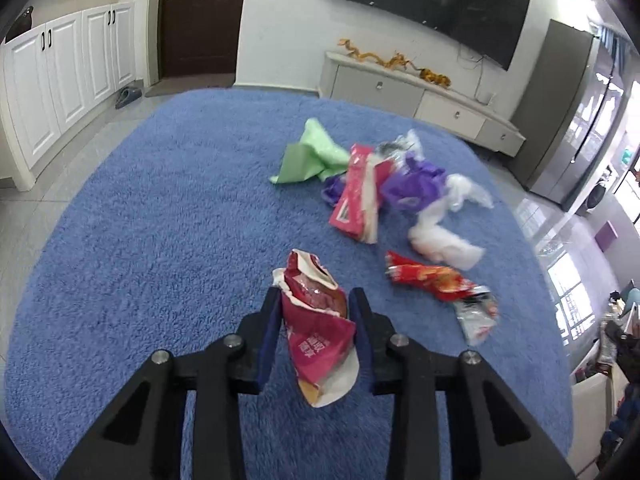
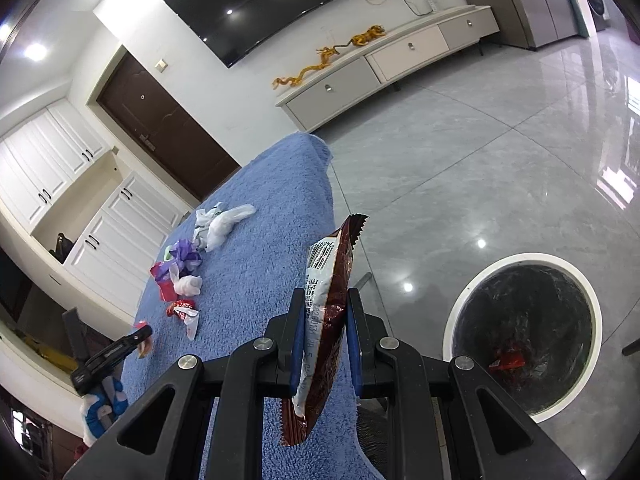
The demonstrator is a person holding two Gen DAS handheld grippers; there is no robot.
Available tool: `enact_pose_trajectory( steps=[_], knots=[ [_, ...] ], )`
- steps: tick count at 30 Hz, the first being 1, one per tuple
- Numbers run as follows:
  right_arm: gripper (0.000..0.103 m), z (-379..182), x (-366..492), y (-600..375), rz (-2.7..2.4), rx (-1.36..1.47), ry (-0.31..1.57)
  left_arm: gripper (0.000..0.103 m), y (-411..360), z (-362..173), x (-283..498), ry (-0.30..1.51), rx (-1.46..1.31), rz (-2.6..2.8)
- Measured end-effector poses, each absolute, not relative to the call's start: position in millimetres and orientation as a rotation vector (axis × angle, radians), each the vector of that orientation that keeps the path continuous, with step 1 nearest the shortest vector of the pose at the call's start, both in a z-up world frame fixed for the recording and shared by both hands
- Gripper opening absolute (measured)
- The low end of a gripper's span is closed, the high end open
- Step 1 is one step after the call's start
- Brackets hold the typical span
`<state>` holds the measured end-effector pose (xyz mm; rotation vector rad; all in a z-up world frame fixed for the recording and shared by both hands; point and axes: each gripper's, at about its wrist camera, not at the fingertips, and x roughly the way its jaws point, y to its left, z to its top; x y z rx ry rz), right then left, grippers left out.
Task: Collect trash
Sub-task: 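Carry both held wrappers toward the trash bin with both tools, then open both tools to drop the wrappers into the trash bin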
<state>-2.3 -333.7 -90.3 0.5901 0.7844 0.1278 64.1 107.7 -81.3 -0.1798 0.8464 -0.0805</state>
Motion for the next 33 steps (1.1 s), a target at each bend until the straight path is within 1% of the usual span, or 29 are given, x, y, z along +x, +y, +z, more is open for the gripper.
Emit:
enact_pose_trajectory(
  steps=[3,6,11,15,21,23,27,30,31,32,33],
  knots=[
    [0.019,-90.7,-2.7,-334.5,0.125,0.58,0.78,0.032,98.6,-59.8,55.4,0.812,-0.187,-0.138],
    [0.019,-89.4,-4.4,-338.3,0.102,0.561,0.774,0.032,72.6,-38.7,52.4,0.787,-0.174,-0.23],
    [0.019,-91.3,-11.7,-363.1,0.013,0.544,0.757,0.032,-7.6,-10.7,60.1,0.771,-0.111,-0.438],
    [0.019,-100.0,-19.3,-392.8,-0.079,0.538,0.752,0.032,-79.1,-0.4,67.0,0.794,-0.076,-0.611],
    [0.02,-127.4,-28.4,-434.0,-0.201,0.549,0.788,0.033,-194.7,-6.8,74.3,0.855,0.02,-0.803],
    [0.022,-138.3,-28.2,-445.7,-0.227,0.561,0.803,0.035,-228.9,-16.7,75.9,0.897,0.036,-0.845],
    [0.026,-161.6,-25.0,-462.4,-0.259,0.596,0.839,0.035,-283.9,-42.2,81.0,0.957,0.081,-0.882],
    [0.028,-177.4,-22.6,-471.7,-0.274,0.617,0.862,0.038,-311.0,-57.4,79.2,1.01,0.088,-0.908],
    [0.031,-181.9,-23.4,-475.4,-0.279,0.626,0.868,0.04,-321.0,-64.6,79.3,1.03,0.094,-0.919],
    [0.036,-186.0,-24.2,-479.4,-0.289,0.632,0.873,0.045,-327.3,-69.6,80.2,1.044,0.096,-0.923],
    [0.038,-189.3,-25.2,-483.1,-0.3,0.635,0.878,0.055,-331.8,-74.6,80.4,1.058,0.097,-0.927]
  ],
)
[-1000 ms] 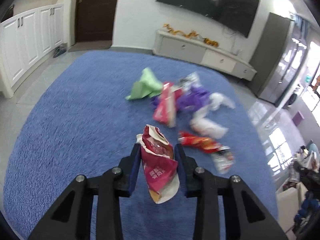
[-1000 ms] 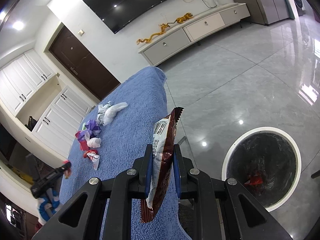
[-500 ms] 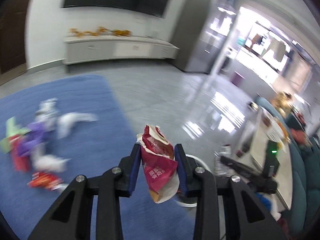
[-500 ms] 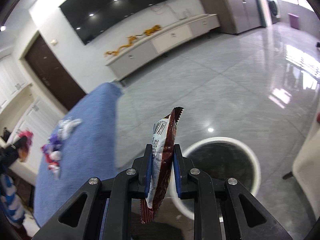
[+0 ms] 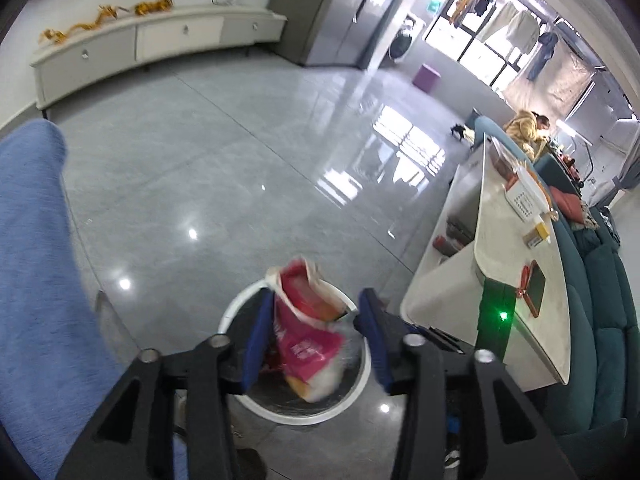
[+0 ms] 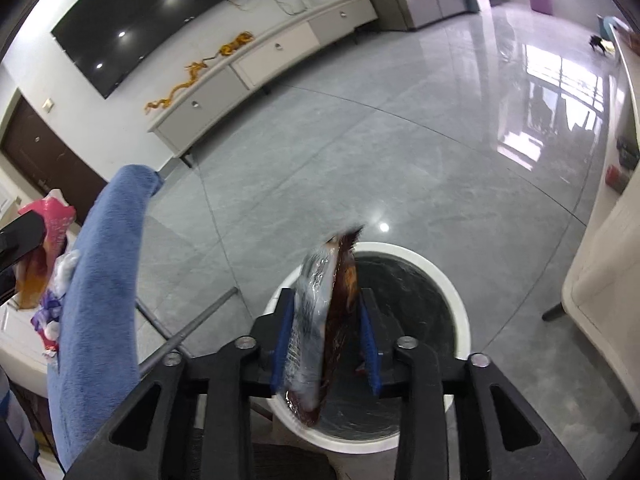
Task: Collect trash
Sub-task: 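Open both tools to drop the wrappers into the trash bin, then move both tools back over the remaining wrappers on the rug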
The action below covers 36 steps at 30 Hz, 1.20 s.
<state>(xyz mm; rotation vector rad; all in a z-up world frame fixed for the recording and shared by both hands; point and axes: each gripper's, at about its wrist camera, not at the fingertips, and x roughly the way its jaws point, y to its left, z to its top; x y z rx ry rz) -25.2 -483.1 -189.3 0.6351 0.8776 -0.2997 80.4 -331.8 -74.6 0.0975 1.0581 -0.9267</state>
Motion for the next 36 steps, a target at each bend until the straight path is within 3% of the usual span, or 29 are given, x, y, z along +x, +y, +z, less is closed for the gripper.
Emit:
enact_pose_trajectory(
  steps=[4,13,25,30,36],
  knots=[
    [0.047,-198.9,-32.5,-492.0,-0.329,0.645,0.889,0.06,-348.3,-89.5,80.4,1.104,0.099,-0.932],
    [0.047,-197.3,-44.8,-492.2,-0.344,0.665,0.887,0.06,-319.0,-71.5,60.6,0.963,0.207,-0.814],
    [0.049,-123.6,-38.7,-445.0,-0.249,0.534,0.783,0.061,-211.8,-23.6,39.3,0.726,0.223,-0.522],
    [0.05,-92.7,-32.5,-413.3,-0.185,0.477,0.748,0.071,-161.4,-8.6,33.6,0.685,0.18,-0.435],
    [0.051,-60.4,-21.4,-372.5,-0.106,0.405,0.723,0.073,-105.5,2.1,29.0,0.635,0.143,-0.342]
  ],
)
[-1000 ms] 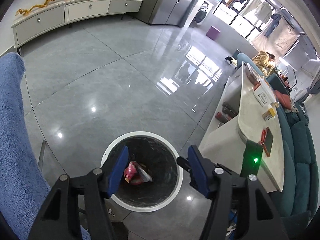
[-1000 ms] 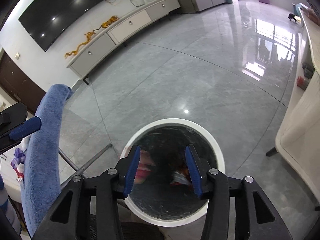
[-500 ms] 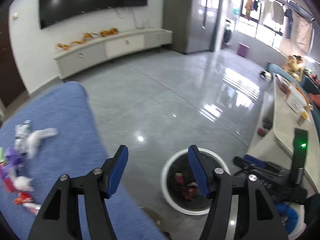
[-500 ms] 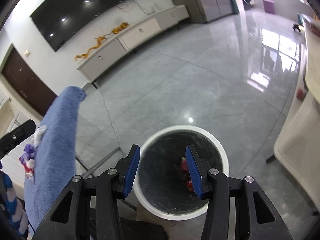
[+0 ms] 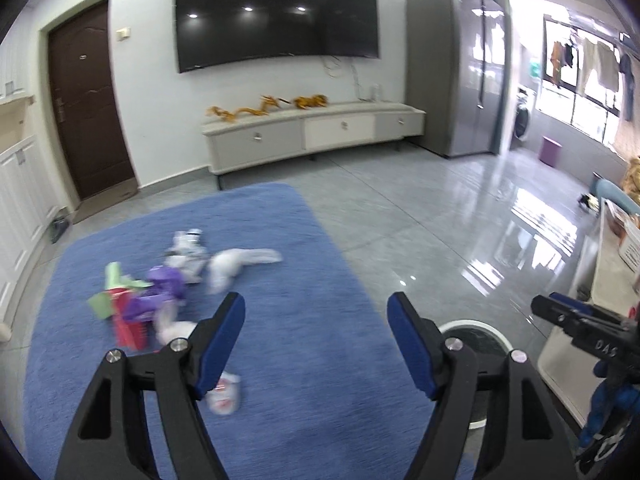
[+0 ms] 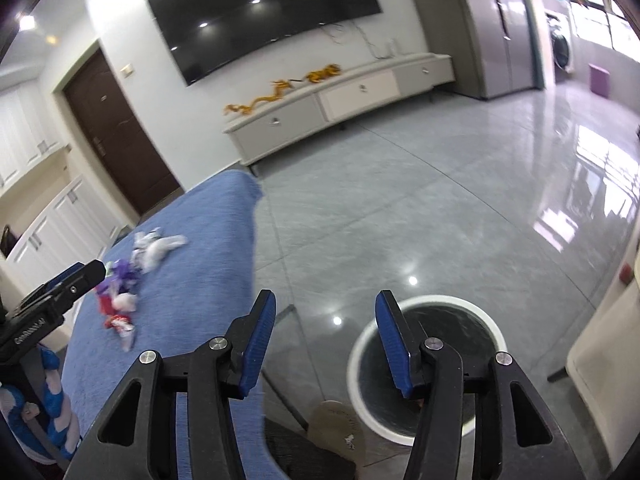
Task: Collect trash
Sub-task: 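Move both tools back over the remaining wrappers on the rug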
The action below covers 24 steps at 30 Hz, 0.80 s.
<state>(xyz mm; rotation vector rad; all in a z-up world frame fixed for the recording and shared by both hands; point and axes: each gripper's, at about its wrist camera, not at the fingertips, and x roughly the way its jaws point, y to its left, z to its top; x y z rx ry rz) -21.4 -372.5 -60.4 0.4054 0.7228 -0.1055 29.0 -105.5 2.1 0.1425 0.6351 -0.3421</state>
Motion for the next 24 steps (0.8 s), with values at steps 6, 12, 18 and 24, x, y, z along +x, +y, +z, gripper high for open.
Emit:
enact_pose_trajectory(
  steps=[6,12,18,24],
  knots=[
    [0.051,-40.4,-6.9,-329.7,-0.045,0.347,0.72,0.073,-52.2,8.7,29.3,0.606,0.085,-0.274],
    [0.051,-22.8,7.1,-290.4,-0.003,0.275,0.732,0.073,10.3,5.9,36.7,0.599,-0.005,-0.209],
    [0.051,-16.0,25.2,-246.3,0.057,0.227,0.758,0.073,60.1,-2.1,47.0,0.6,-0.057,-0.134],
    [0.051,-20.6,45.8,-208.9,0.113,0.179,0.798,0.073,94.4,-14.1,54.7,0.627,-0.098,-0.074]
  ],
)
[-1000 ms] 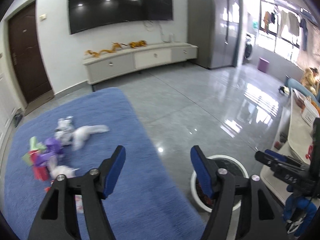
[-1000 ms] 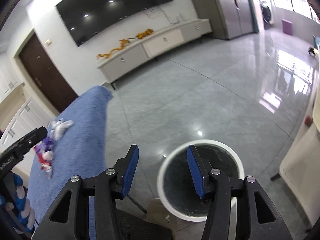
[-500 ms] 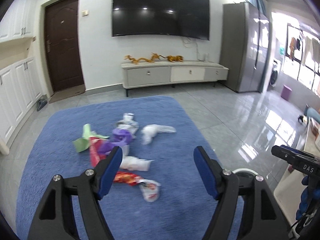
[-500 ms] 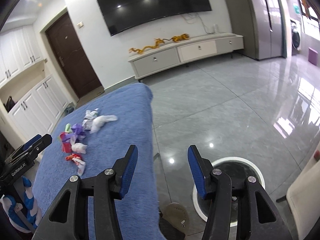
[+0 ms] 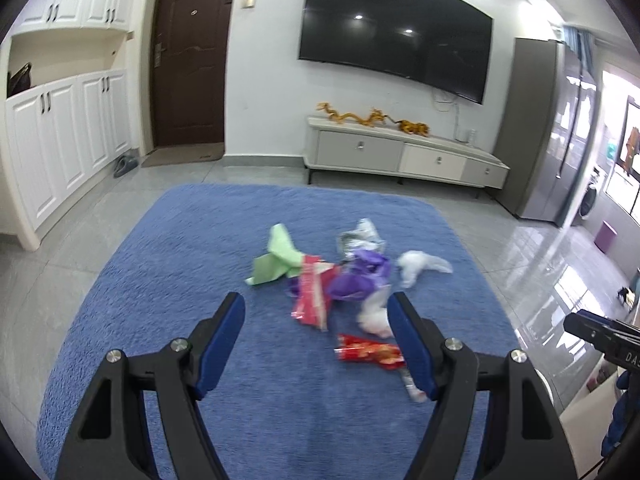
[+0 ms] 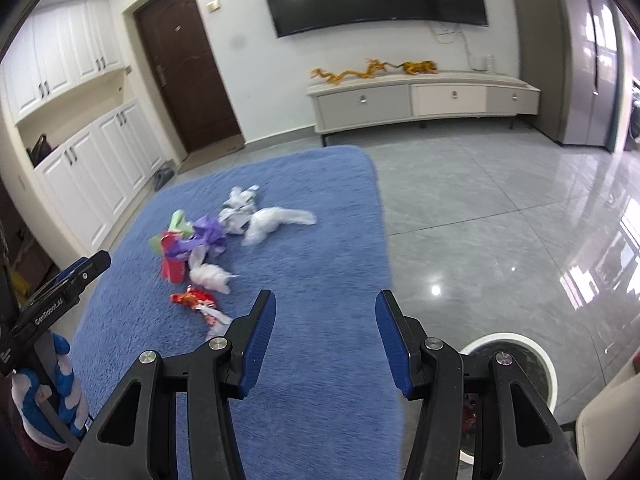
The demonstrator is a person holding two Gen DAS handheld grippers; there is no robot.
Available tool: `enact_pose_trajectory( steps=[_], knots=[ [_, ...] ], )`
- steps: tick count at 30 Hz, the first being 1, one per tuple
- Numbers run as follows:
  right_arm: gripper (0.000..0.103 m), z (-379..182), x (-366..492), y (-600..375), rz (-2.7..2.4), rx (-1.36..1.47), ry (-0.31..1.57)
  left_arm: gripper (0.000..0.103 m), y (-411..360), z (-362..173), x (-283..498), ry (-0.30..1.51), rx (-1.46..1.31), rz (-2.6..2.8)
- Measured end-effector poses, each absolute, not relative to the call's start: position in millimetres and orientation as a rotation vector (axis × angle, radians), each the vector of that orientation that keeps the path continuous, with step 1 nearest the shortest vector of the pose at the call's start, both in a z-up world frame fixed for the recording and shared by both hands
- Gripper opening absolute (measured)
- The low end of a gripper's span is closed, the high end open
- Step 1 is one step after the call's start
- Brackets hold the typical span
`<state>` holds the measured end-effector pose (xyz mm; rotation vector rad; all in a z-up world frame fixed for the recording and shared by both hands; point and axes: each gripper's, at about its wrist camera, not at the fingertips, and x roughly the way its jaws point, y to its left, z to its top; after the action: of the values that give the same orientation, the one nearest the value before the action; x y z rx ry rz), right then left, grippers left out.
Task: Collect trash
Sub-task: 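Move both tools back over the remaining wrappers on the rug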
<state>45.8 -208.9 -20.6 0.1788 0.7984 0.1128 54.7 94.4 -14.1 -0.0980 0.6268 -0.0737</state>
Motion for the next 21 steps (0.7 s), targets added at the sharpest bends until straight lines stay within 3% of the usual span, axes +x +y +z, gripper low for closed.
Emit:
enact_pose_trajectory(
  steps=[21],
  knots=[
    [0.051,-54.2,97.7,-126.4,0.255,0.09,0.918,0.073,189.7,-47.0,97.8,0.675,-0.154,0.161]
  ],
)
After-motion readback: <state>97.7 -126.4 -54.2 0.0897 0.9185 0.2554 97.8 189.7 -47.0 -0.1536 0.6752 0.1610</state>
